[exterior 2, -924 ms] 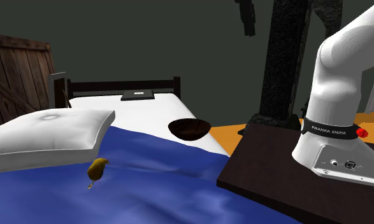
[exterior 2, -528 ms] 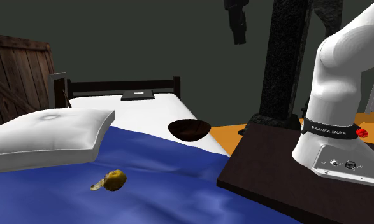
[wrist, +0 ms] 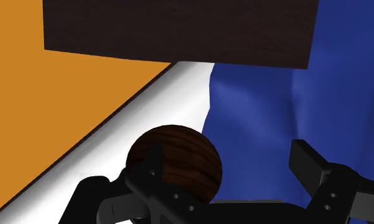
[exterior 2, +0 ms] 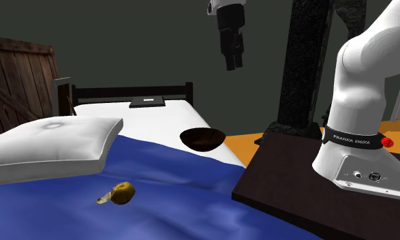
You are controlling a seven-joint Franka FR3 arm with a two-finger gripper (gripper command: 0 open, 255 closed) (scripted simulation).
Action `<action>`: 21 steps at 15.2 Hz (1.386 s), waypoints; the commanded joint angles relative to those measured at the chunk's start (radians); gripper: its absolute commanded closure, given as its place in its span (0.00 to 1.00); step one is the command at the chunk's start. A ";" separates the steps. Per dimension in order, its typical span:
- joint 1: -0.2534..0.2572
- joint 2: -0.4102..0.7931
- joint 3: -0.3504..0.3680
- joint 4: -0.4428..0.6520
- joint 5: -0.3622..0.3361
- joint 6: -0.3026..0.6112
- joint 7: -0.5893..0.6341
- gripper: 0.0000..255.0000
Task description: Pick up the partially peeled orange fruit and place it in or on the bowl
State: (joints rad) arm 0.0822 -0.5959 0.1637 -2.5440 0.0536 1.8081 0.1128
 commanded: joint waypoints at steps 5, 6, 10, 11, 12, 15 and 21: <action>0.031 0.175 0.086 0.023 0.035 0.189 0.089 0.00; 0.034 0.207 0.101 0.032 0.036 0.219 0.105 0.00; 0.046 0.343 0.155 0.079 0.025 0.330 0.174 0.00; 0.049 0.379 0.168 0.094 0.017 0.355 0.193 0.00; 0.051 0.415 0.181 0.111 0.007 0.380 0.213 0.00; 0.059 0.526 0.213 0.168 -0.034 0.446 0.278 0.00; 0.100 0.755 0.241 0.315 -0.162 0.540 0.423 0.00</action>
State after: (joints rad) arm 0.1713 0.1146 0.4016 -2.2656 -0.0812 2.3389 0.5059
